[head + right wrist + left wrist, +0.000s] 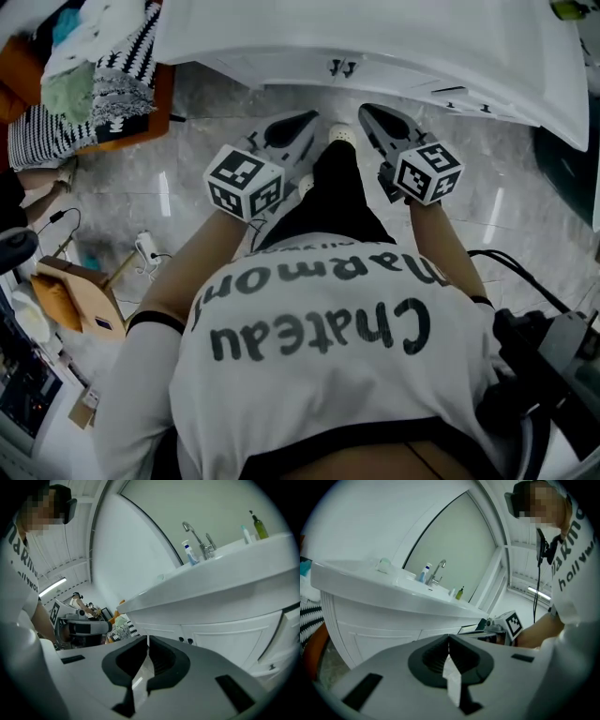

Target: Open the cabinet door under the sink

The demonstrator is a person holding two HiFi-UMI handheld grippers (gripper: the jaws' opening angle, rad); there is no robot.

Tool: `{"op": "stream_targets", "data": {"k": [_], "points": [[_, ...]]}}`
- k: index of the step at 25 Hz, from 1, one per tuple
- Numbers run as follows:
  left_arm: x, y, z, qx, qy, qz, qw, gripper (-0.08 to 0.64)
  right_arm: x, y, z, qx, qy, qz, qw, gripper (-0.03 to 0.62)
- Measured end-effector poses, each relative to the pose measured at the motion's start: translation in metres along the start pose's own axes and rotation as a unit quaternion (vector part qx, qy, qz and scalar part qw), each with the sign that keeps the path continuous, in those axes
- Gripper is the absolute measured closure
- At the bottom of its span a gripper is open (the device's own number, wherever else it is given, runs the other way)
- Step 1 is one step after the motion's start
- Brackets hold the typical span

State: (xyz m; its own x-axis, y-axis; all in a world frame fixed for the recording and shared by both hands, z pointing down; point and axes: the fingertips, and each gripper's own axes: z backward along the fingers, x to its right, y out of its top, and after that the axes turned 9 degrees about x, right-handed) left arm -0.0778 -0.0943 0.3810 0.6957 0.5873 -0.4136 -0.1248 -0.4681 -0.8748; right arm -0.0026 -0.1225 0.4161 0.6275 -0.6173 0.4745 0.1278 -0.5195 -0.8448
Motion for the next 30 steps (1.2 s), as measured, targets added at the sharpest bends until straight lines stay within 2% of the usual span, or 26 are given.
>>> {"op": "stream_targets", "data": {"k": [4,8,16,22,23,25,29,30], "points": [[-0.026,-0.012,-0.028,-0.024,0.016,0.003,0.9996,0.551,0.026,-0.009,-0.017,-0.019,-0.005,-0.015,1.000,0.580],[-0.042,-0.031,-0.046,-0.029,0.023,0.013,0.9992,0.551,0.049,-0.021,-0.030,-0.033,-0.004,-0.015,0.999,0.580],[-0.082,-0.075,-0.093,-0.010,0.035,0.001,0.9993,0.551,0.093,-0.052,-0.067,-0.034,0.026,0.006,0.999,0.578],[-0.101,-0.102,-0.115,-0.030,0.035,-0.016,0.9988,0.551,0.109,-0.075,-0.076,-0.035,0.039,-0.011,0.999,0.577],[-0.105,-0.104,-0.119,-0.031,0.038,-0.010,0.9988,0.549,0.113,-0.076,-0.077,-0.033,0.039,-0.015,0.999,0.572],[-0.113,-0.105,-0.128,-0.027,0.045,0.009,0.9986,0.549,0.123,-0.077,-0.079,-0.029,0.031,-0.021,0.999,0.482],[-0.120,-0.113,-0.144,-0.041,0.043,0.018,0.9981,0.534,0.140,-0.078,-0.086,-0.024,0.004,-0.021,0.999,0.480],[-0.122,-0.117,-0.146,-0.051,0.041,0.019,0.9977,0.483,0.142,-0.081,-0.091,-0.027,0.001,-0.017,0.999,0.480]]}}
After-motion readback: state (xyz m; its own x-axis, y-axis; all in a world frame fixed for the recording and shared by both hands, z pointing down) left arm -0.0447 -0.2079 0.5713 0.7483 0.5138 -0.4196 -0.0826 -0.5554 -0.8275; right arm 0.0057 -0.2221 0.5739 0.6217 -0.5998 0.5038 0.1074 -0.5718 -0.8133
